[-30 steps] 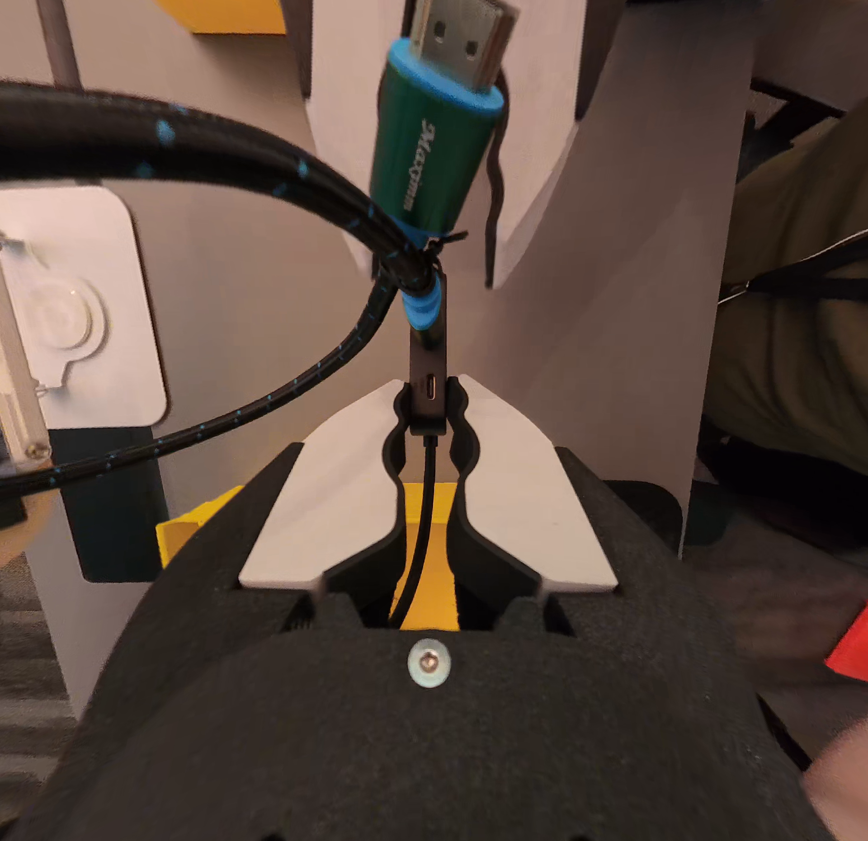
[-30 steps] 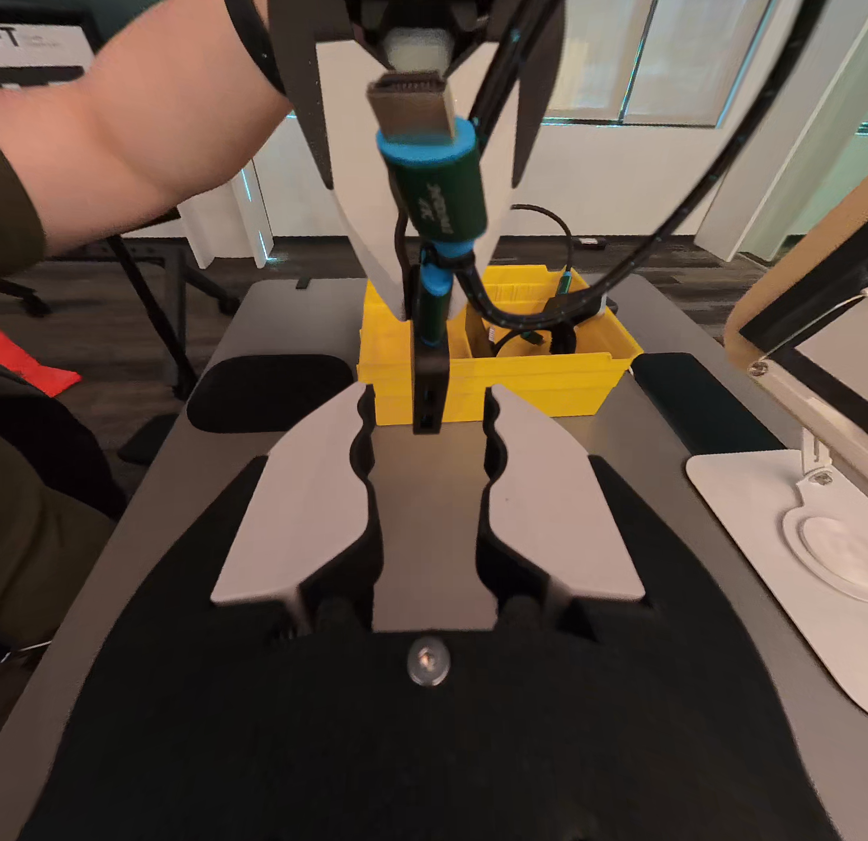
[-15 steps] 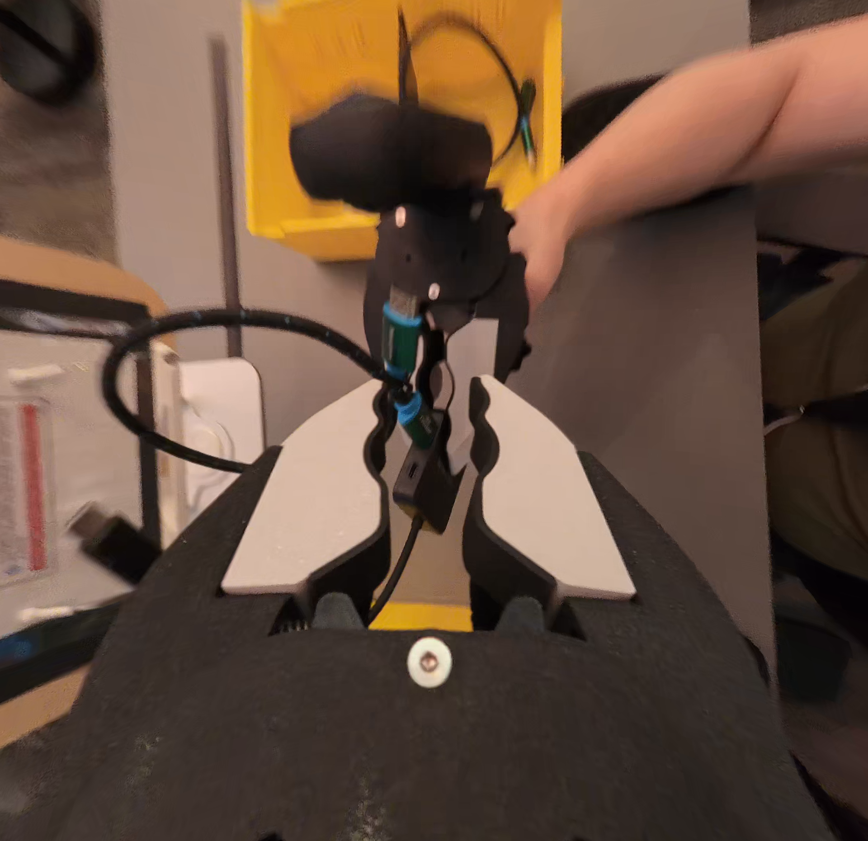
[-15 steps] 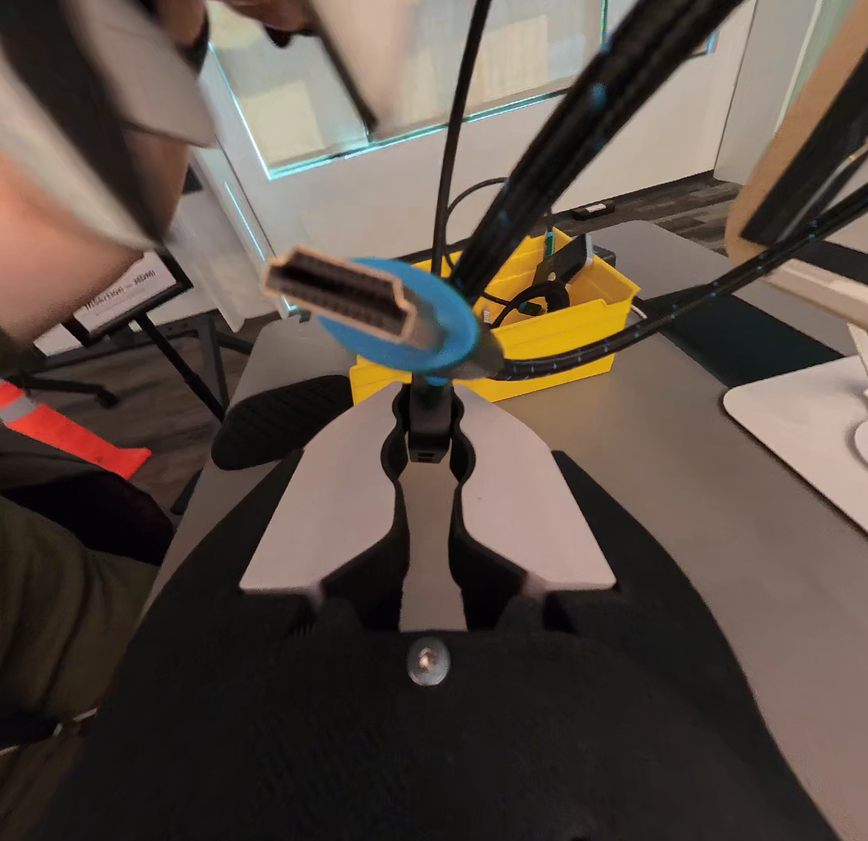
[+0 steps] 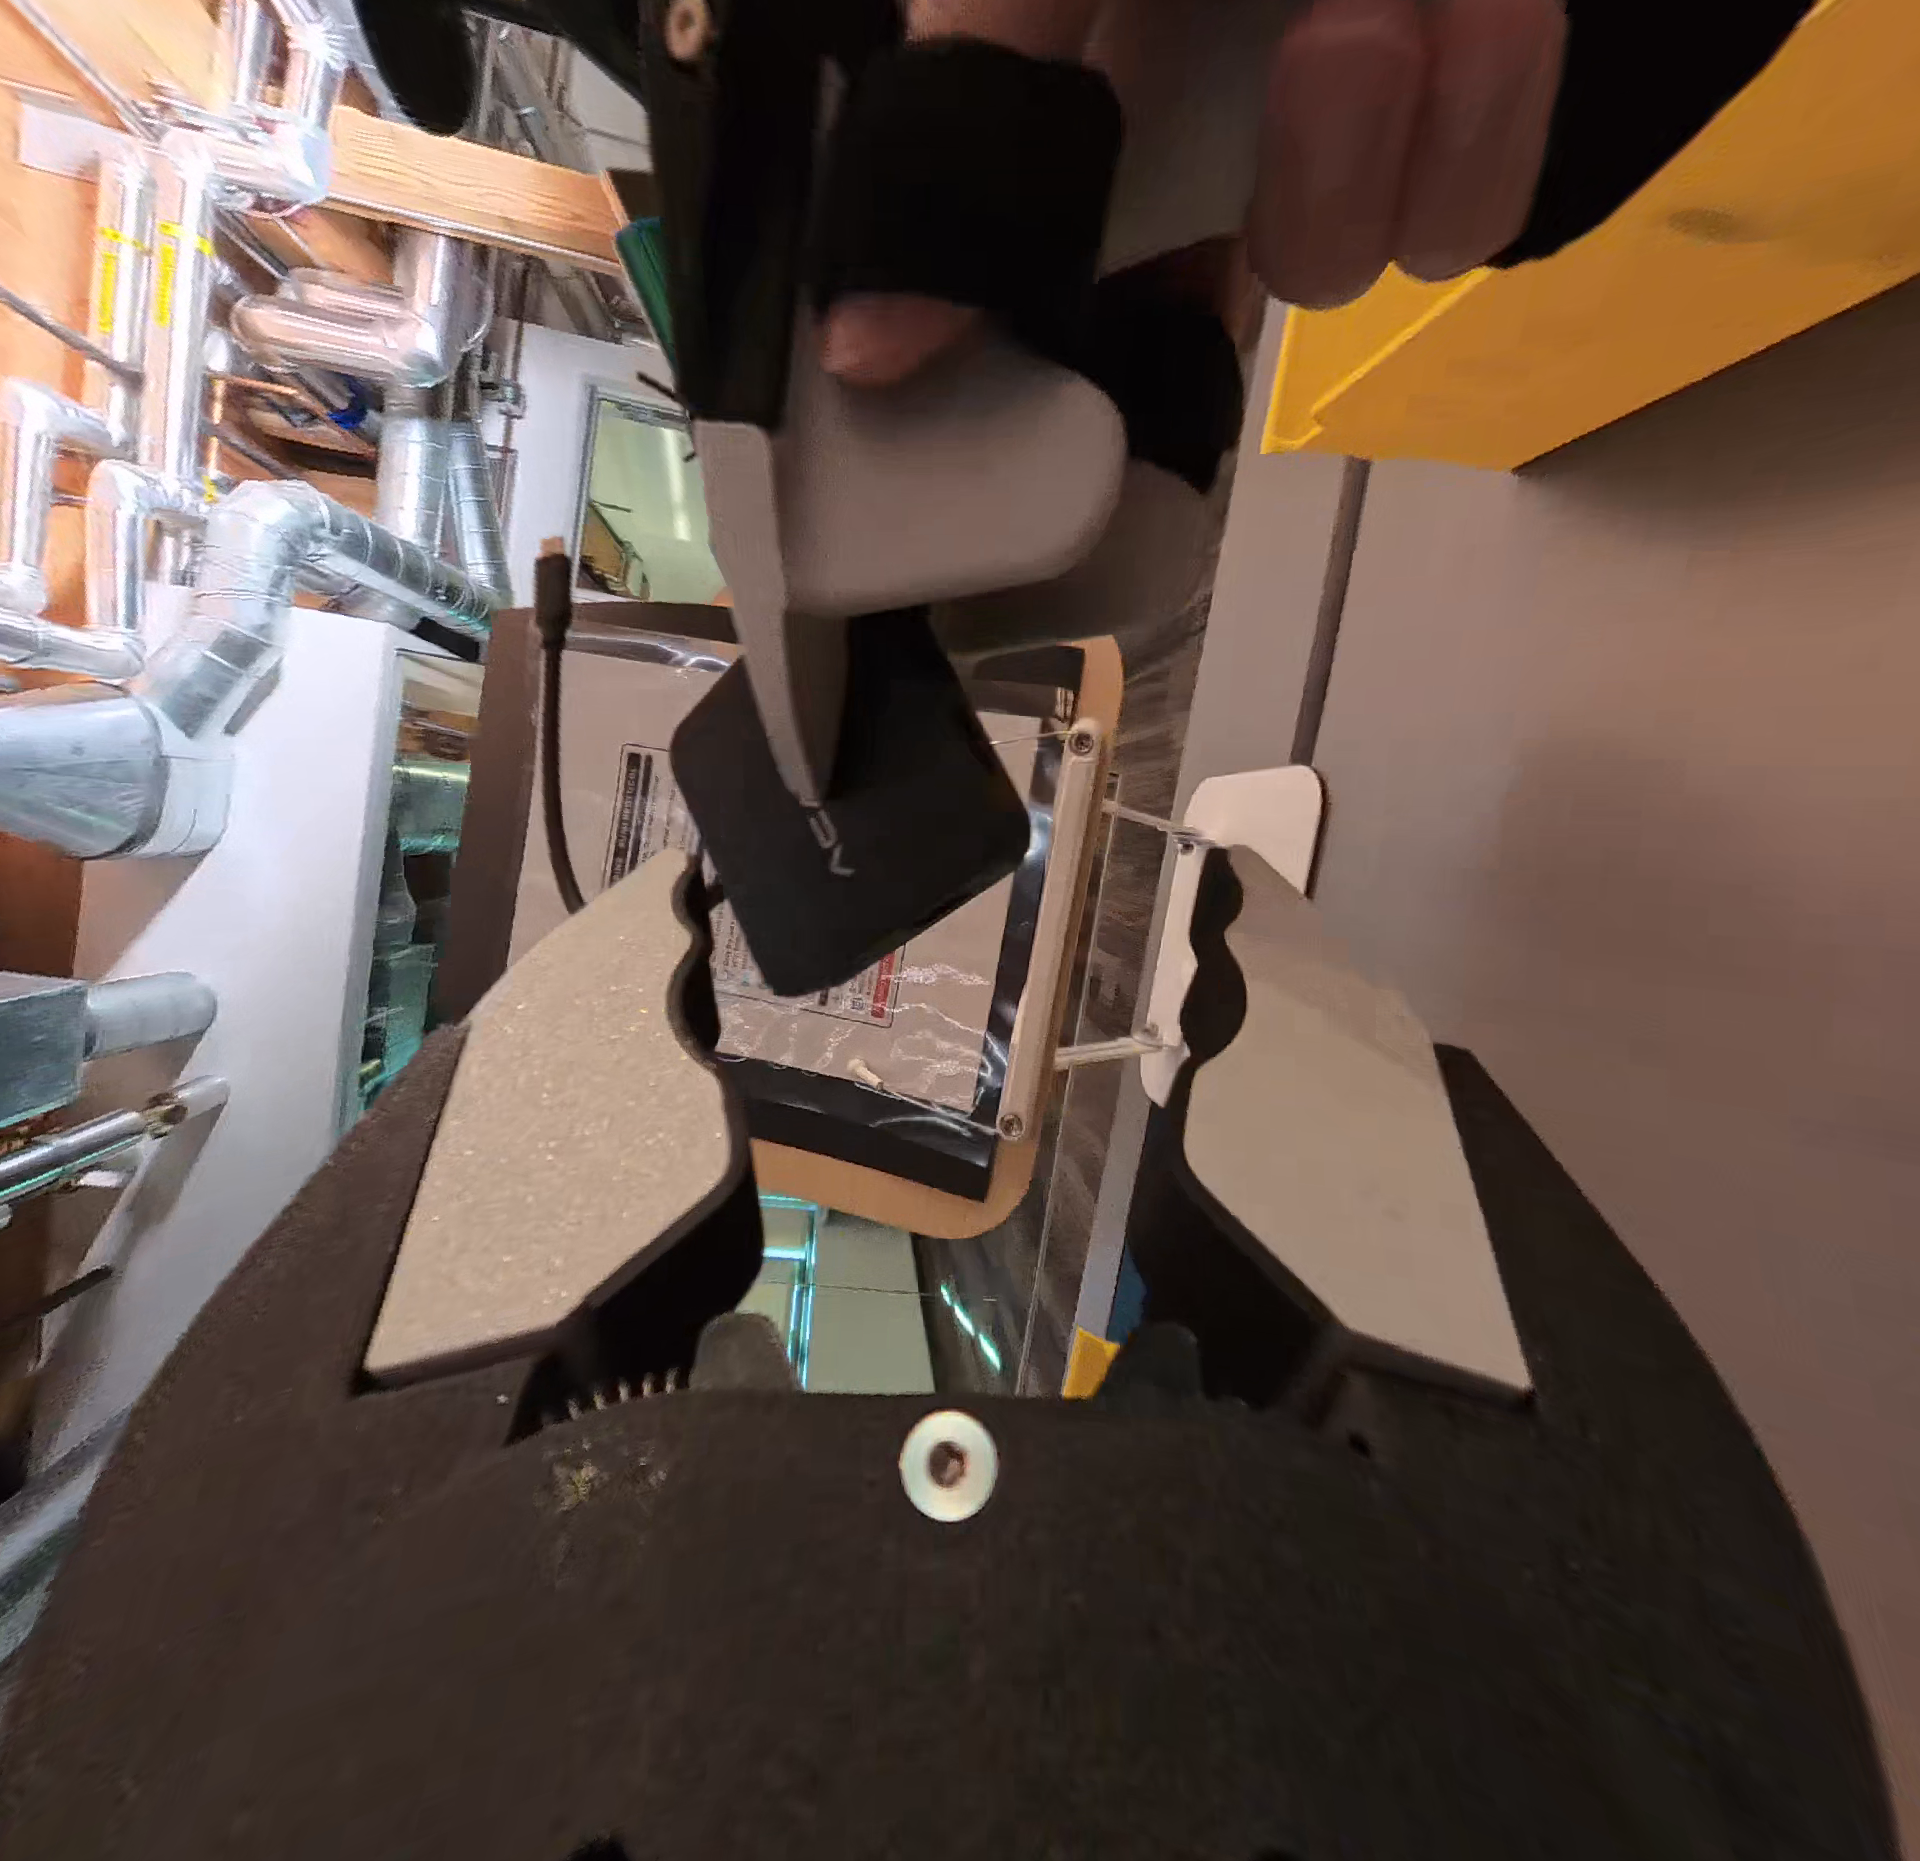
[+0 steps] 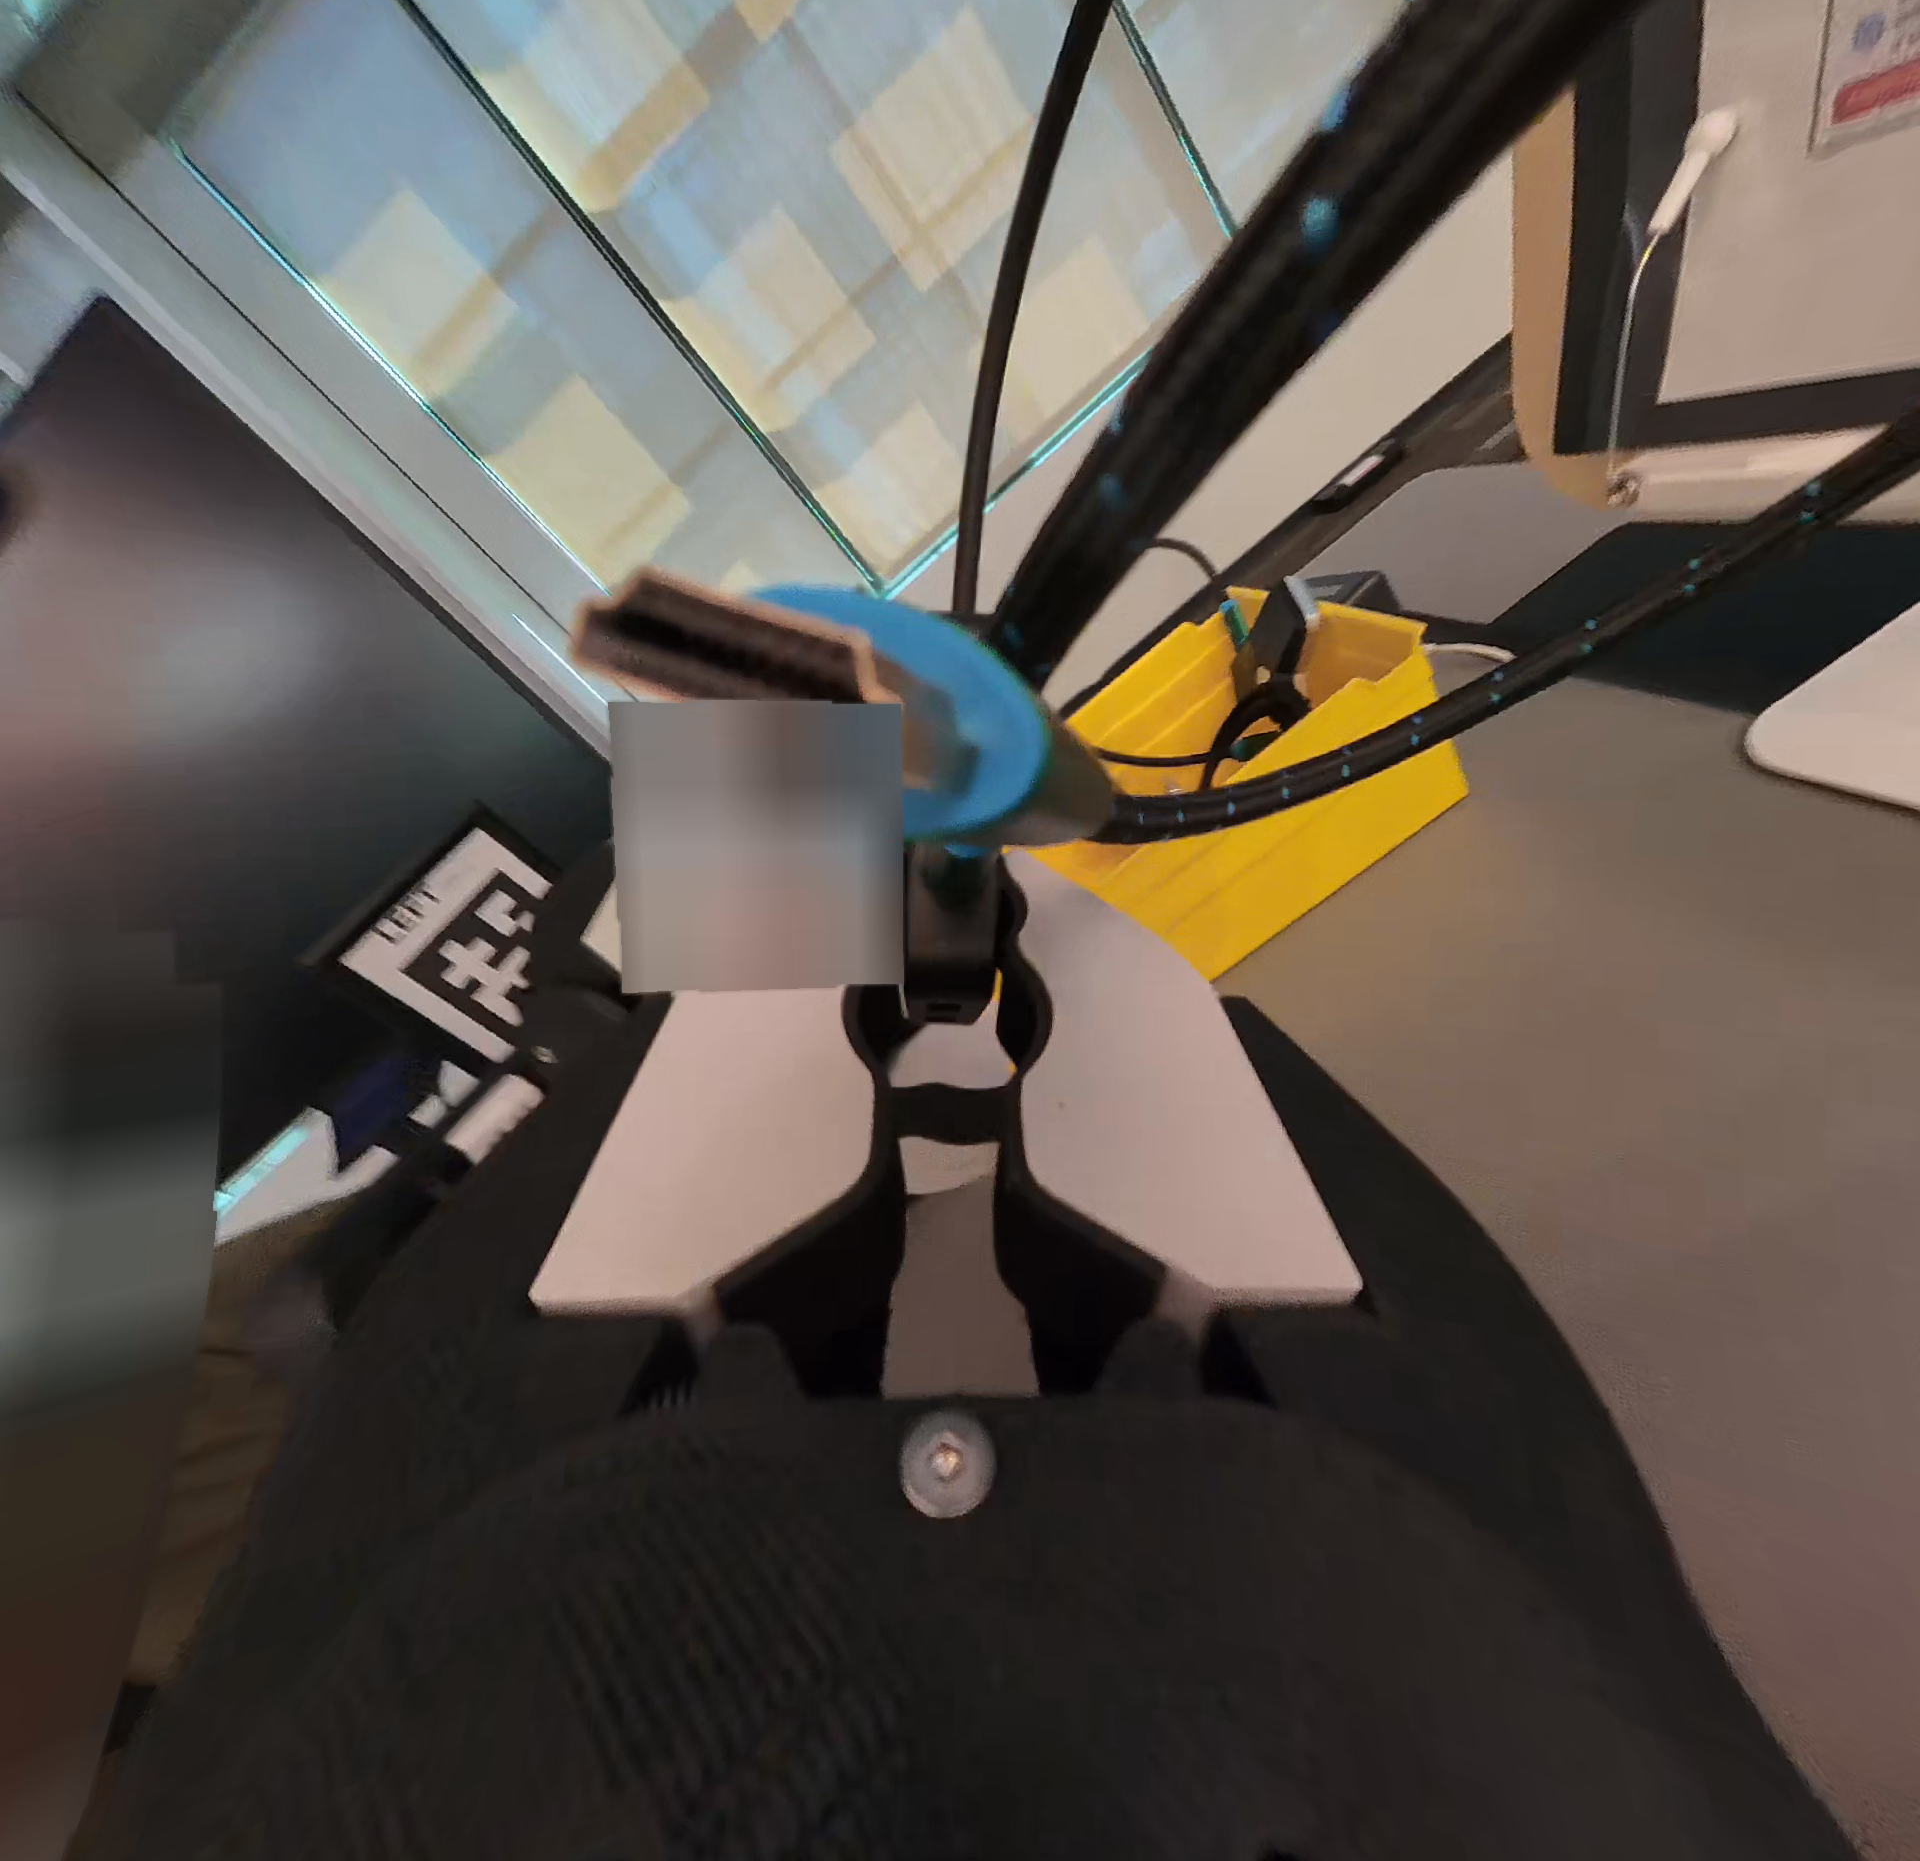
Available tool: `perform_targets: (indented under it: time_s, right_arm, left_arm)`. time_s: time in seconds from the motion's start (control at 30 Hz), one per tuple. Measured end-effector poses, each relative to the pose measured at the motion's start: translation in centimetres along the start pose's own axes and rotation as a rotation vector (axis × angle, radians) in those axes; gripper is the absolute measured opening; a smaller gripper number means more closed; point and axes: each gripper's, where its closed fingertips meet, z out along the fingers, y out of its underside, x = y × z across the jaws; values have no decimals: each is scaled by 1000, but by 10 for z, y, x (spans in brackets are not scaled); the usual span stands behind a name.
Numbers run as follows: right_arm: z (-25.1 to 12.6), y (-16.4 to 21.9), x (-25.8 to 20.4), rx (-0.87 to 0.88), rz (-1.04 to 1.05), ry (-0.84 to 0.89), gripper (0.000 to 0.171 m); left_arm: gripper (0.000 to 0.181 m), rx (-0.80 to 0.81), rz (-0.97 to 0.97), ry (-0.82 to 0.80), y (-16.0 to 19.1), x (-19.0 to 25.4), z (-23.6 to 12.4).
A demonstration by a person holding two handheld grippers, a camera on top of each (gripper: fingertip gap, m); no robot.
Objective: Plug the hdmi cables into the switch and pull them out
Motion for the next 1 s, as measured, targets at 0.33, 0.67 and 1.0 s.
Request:
perform_targets:
  time_s: [0.33, 0.67, 1.0]
  right_arm:
    - [7, 15, 7, -67, 350, -84, 14]
    - [-30, 30, -44, -396, -111, -85, 25]
    - [-83, -14, -114, 41, -1416, 115, 32]
  left_arm:
    - [27, 40, 343, -206, 8, -11, 17]
    - [13, 129, -183, -139, 26, -43, -11]
    - [13, 607, -603, 234, -24, -38, -63]
